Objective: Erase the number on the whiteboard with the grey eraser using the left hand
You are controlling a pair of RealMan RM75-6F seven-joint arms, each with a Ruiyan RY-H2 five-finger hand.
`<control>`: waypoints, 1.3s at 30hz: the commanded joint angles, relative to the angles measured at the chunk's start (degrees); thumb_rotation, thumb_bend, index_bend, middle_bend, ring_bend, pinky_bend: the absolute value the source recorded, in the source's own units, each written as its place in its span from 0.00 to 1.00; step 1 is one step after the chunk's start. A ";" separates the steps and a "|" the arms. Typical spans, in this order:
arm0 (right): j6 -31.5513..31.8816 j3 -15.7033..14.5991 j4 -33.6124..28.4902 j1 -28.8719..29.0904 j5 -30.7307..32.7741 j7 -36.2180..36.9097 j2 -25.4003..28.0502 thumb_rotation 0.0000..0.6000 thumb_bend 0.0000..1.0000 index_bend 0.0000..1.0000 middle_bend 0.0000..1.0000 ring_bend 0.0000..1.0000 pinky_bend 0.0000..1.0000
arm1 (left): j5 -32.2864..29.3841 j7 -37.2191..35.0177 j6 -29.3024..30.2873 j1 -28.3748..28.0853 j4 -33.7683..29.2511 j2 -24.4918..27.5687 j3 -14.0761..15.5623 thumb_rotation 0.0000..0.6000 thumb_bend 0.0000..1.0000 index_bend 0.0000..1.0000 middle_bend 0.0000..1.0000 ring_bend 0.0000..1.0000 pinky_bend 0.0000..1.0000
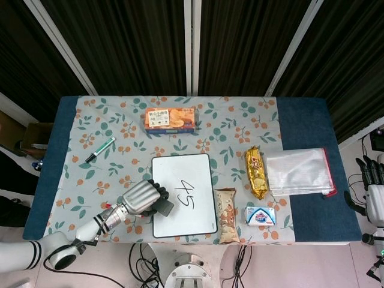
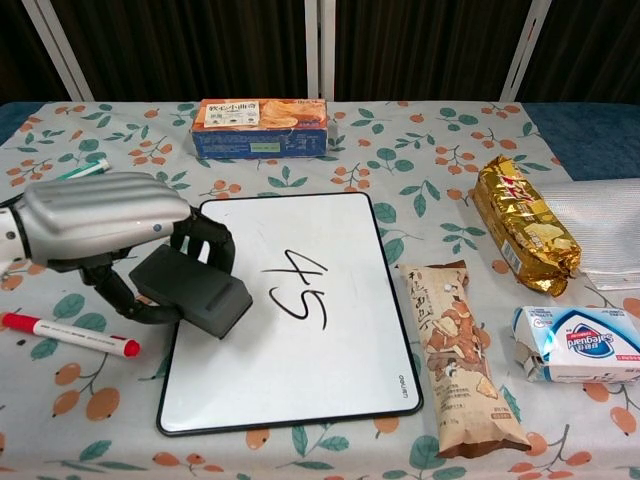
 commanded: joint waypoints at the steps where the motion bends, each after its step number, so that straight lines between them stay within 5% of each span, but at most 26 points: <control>1: 0.10 0.05 0.06 -0.05 0.06 0.22 0.00 1.00 0.26 0.00 0.00 0.00 0.00 | 0.43 2.17 0.28 0.18 0.94 -2.44 -0.11 1.00 0.33 0.64 0.58 0.45 0.48; 39: 3.24 0.55 -0.02 -2.00 0.22 3.26 1.60 1.00 0.26 0.00 0.00 0.00 0.00 | -12.08 15.78 -7.63 -5.98 10.35 -17.35 -8.32 1.00 0.33 0.70 0.61 0.48 0.49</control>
